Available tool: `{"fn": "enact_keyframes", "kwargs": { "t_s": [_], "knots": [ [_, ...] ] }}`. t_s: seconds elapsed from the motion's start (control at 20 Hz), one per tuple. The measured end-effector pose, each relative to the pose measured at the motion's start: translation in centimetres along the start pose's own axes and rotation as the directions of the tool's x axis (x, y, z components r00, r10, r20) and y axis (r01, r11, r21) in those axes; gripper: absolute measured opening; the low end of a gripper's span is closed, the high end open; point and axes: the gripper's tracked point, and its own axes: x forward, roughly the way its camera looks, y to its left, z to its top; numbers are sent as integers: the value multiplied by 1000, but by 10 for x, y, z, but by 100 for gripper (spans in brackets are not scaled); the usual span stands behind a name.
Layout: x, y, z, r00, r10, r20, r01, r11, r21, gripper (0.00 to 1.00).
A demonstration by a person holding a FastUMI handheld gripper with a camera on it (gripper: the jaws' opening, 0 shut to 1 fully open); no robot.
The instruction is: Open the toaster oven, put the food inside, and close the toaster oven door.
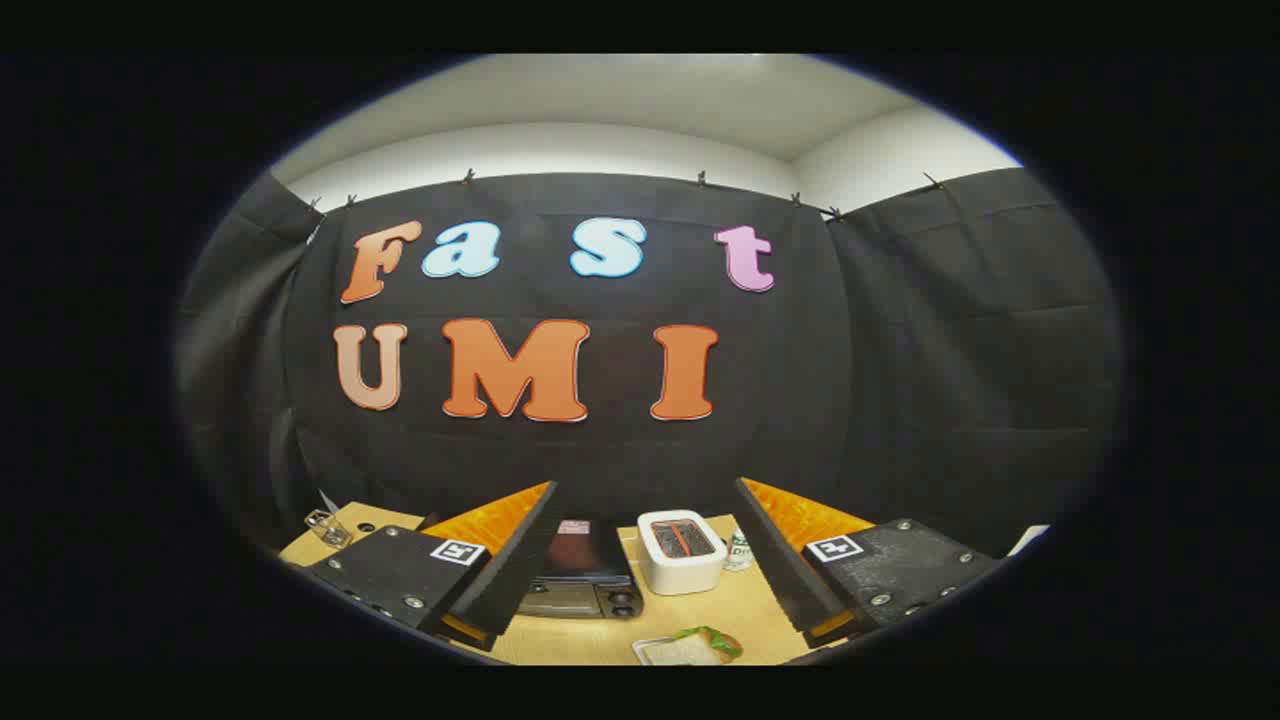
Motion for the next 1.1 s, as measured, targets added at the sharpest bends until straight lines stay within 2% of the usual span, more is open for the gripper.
{"fn": "enact_keyframes", "kwargs": {
  "t_s": [0.3, 0.65, 0.85, 1.1],
  "knots": [
    [2, -10, 3, 1000, -23, 4, 23, 1000, -6, 100],
    [10, 3, -2, 1000, -3, -2, 3, 1000, 15, 100],
    [23, 19, -3, 1000, 29, -1, -29, 999, 22, 100],
    [42, 59, -39, 996, 78, -31, -77, 996, 38, 100]
  ]
}}
